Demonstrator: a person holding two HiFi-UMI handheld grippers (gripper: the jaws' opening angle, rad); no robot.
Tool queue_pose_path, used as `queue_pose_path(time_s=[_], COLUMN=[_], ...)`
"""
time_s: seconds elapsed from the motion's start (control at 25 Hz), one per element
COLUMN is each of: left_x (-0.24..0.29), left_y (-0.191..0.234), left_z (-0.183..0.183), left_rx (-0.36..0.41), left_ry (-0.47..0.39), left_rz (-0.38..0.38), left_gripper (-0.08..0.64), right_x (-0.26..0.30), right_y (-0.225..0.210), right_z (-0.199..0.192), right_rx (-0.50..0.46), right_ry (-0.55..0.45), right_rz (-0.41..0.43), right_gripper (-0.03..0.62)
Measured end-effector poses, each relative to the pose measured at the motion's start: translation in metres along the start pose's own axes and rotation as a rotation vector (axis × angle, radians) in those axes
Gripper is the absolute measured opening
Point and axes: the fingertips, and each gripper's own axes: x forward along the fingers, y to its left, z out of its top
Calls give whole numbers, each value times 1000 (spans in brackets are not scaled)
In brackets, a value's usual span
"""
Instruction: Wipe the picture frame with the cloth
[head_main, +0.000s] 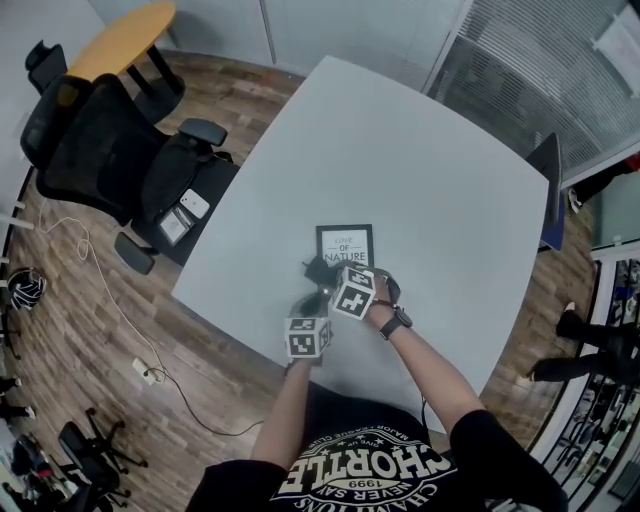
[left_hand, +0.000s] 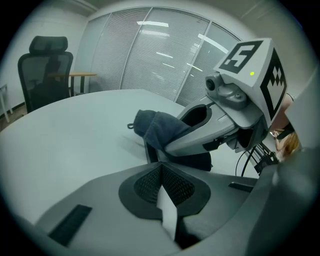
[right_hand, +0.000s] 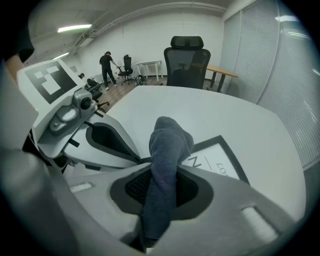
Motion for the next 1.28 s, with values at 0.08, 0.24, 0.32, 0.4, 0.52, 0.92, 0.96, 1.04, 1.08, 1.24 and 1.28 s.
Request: queue_pose_path(time_s=[0.08, 0.24, 0.32, 0.4, 0.52, 0.92, 0.96, 1.04, 1.08, 1.24, 1.28], left_x=[0, 0, 0, 0, 0, 0, 0, 0, 0, -6, -8], left_y=[1, 0, 0, -1, -1, 0, 1, 1, 1, -1, -1], left_z=[-1, 0, 1, 1, 0, -1, -1, -1, 0, -5, -7], left_rx=[8, 16, 15, 15, 20, -9, -25, -68, -89, -88, -85], left_ry=[2, -3, -2, -1, 0, 0, -1, -7, -9, 14, 18], left_rz=[-2, -9, -8, -9, -13, -24, -26, -32, -33, -26, -24], left_gripper=[5, 5, 5, 5, 5, 5, 5, 5, 5, 5, 5], right_x=[10, 12, 8, 1, -11, -37, -37, -35, -35, -34, -35], right_y=[4, 7, 5, 4, -1, -9, -8, -8, -9, -11, -9], right_z=[0, -9, -18, -32, -61, -100, -99, -100, -101, -88, -76], right_rx=[-20, -13, -14, -4, 14, 84, 86, 89, 93, 96, 94], right_ry=[25, 45, 59, 79, 120, 138, 138, 137, 139, 116, 84], right_rz=[13, 13, 3, -10, -46, -103, -102, -109, -115, -134, -124], right_gripper=[75, 75, 75, 75, 75, 75, 75, 75, 75, 75, 75])
